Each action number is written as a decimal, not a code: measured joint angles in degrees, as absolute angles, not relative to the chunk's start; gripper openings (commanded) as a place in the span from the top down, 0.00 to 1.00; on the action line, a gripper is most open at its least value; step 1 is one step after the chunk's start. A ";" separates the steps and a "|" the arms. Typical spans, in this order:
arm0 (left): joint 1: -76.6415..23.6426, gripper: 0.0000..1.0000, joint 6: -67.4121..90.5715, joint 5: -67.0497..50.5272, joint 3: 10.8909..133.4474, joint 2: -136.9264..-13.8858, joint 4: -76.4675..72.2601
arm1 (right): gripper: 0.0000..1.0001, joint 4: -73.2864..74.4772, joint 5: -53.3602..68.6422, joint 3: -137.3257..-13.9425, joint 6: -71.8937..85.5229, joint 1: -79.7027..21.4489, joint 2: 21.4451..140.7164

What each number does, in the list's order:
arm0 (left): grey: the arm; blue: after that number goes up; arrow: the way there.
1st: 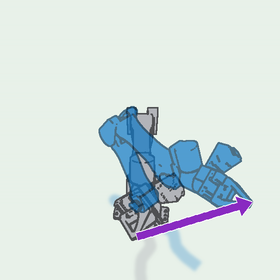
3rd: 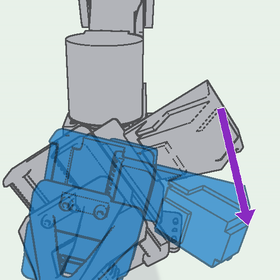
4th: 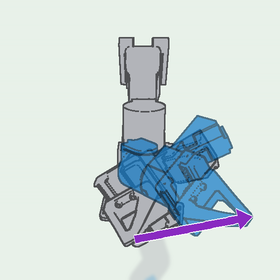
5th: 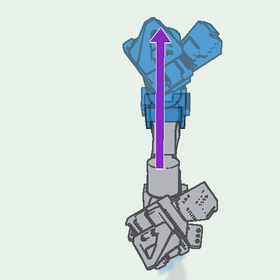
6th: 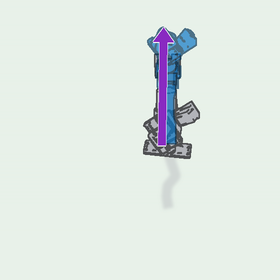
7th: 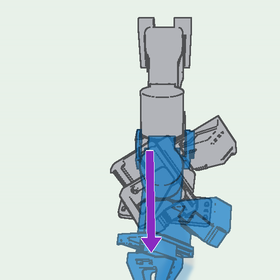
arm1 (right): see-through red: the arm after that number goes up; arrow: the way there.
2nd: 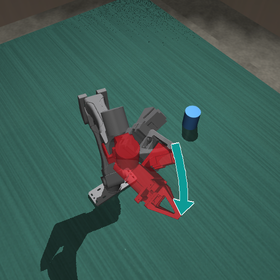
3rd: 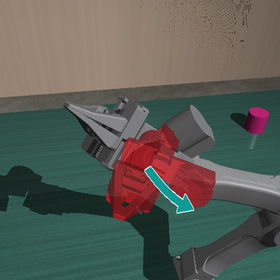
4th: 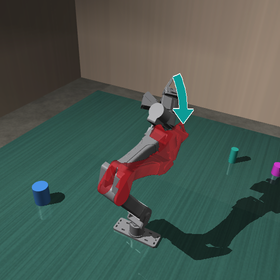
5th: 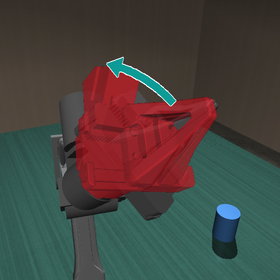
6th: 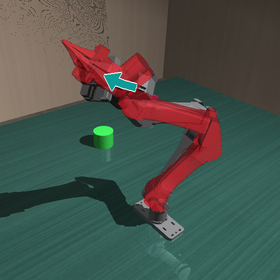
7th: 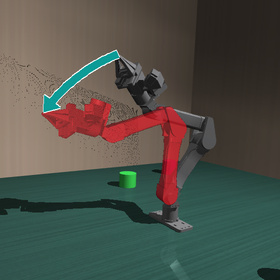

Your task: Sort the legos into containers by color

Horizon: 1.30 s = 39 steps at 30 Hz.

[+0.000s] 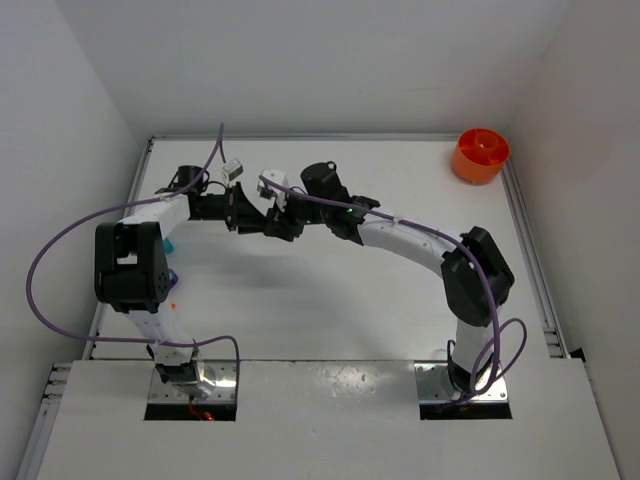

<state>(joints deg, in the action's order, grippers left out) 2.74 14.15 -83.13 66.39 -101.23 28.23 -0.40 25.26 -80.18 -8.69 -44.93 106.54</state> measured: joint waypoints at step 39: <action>0.67 0.01 9.26 -35.38 64.20 -74.46 25.58 | 1.00 22.74 -4.45 -100.86 3.25 9.04 110.43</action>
<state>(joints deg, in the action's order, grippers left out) 0.67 9.26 -35.38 64.20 -74.46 25.58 22.74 -4.45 -100.86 3.25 9.04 110.43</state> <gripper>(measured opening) 0.992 0.382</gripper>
